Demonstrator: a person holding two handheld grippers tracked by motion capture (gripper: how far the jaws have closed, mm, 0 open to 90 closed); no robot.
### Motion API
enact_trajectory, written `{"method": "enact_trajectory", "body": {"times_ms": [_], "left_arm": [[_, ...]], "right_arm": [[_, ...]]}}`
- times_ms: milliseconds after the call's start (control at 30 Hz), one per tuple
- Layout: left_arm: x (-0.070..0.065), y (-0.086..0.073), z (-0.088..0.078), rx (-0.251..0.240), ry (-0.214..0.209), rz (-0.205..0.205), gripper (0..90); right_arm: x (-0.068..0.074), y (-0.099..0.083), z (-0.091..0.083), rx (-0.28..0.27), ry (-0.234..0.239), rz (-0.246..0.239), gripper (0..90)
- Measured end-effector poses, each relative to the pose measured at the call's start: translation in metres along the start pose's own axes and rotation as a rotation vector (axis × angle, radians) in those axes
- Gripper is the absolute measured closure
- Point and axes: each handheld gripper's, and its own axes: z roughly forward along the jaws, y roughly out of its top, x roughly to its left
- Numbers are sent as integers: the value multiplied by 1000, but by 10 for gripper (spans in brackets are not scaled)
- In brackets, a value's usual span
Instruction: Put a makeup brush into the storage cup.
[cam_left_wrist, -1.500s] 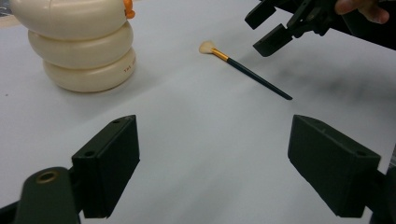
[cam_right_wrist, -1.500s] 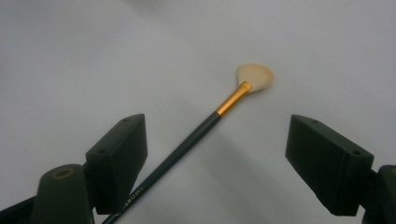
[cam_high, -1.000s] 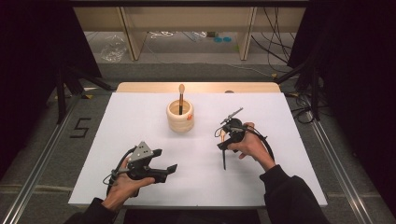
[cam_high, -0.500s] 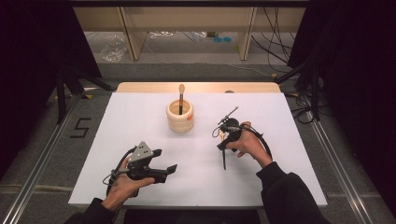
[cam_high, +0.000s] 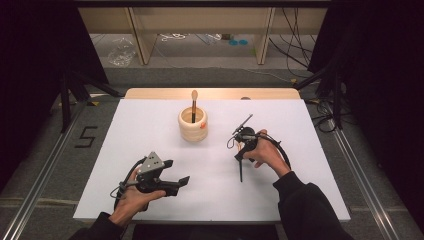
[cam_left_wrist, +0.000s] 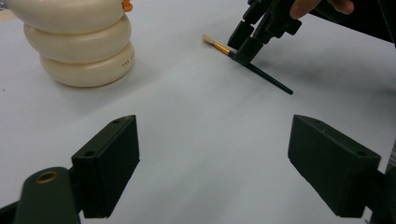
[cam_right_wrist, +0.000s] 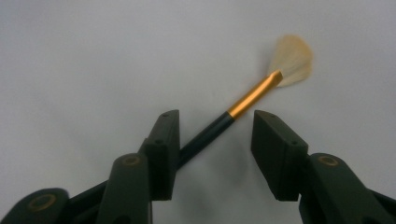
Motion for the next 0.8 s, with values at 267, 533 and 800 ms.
{"method": "enact_trajectory", "body": {"times_ms": [267, 533, 800], "left_arm": [[-1, 0, 1, 2, -3, 2, 164], [-1, 0, 0, 1, -3, -3, 165], [-2, 0, 1, 7, -4, 8, 164]], "right_arm": [[0, 1, -1, 44, 1, -24, 653], [-2, 3, 0, 81, -8, -29, 736], [-7, 6, 0, 106, 6, -30, 793]]}}
